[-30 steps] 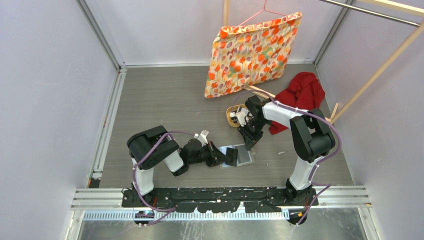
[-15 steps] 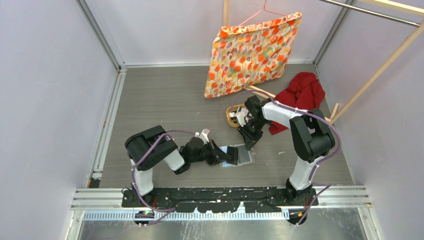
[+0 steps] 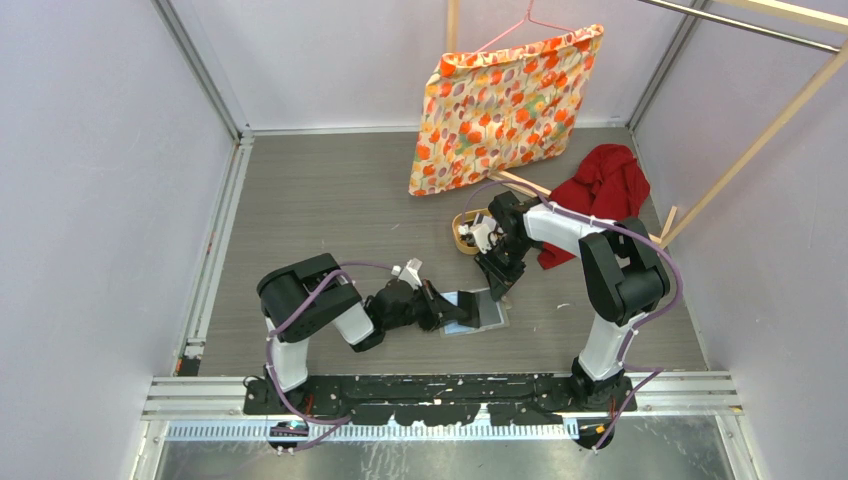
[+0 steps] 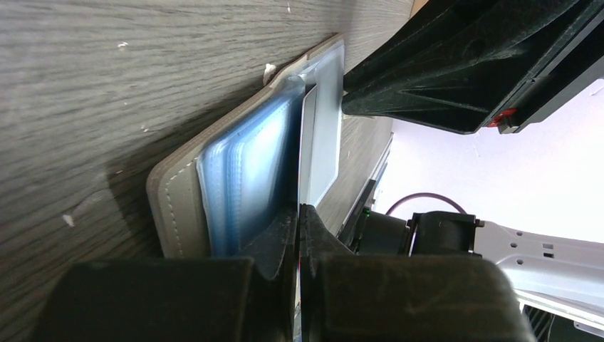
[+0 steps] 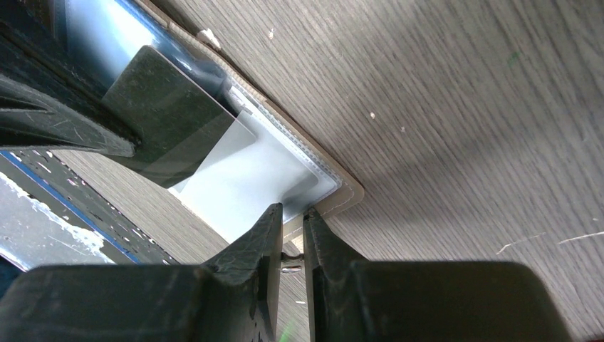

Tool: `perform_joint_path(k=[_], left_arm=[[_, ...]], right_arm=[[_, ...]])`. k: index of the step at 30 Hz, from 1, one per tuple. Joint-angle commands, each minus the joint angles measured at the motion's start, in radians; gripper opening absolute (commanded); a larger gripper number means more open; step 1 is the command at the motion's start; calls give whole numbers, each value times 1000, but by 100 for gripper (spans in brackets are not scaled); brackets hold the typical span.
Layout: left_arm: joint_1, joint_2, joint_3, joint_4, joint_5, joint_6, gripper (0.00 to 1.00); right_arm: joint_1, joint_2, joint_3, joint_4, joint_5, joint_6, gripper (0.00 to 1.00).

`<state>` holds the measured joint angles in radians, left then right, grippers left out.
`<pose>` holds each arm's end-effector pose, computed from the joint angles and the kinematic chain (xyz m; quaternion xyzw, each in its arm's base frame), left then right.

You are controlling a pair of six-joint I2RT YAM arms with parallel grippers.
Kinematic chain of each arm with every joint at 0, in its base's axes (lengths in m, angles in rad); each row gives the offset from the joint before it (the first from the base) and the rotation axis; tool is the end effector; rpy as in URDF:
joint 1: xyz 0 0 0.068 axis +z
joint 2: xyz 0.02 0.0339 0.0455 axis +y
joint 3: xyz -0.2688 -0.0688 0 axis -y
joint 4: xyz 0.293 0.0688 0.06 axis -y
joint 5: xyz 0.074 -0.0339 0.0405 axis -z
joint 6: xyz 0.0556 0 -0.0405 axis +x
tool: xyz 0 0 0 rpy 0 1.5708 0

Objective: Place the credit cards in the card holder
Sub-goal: Insert the credit card into the card holder.

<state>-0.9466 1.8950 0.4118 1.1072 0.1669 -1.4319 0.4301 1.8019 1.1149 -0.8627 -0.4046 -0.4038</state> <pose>0.1742 -0.2576 0.0344 -0.1525 0.8111 -0.5459 0.1448 0.3079 0.1653 0.1106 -0.3986 0.8948 0.2010 0.0077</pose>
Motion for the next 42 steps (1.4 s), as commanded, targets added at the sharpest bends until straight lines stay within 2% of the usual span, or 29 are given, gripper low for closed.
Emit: perform_joint_path(k=[1,11,42], left_arm=[[-24,24,9,-10,-67,18,0],[-78,4,-12,-10,-204,36,0],[-110,10,-5,-46,-300,123,0]], right_arm=[[5,-39,25,-8,-7,10,21],[7,-42,25,-7,-9,10,21],[11,-39,25,-11,-10,10,21]])
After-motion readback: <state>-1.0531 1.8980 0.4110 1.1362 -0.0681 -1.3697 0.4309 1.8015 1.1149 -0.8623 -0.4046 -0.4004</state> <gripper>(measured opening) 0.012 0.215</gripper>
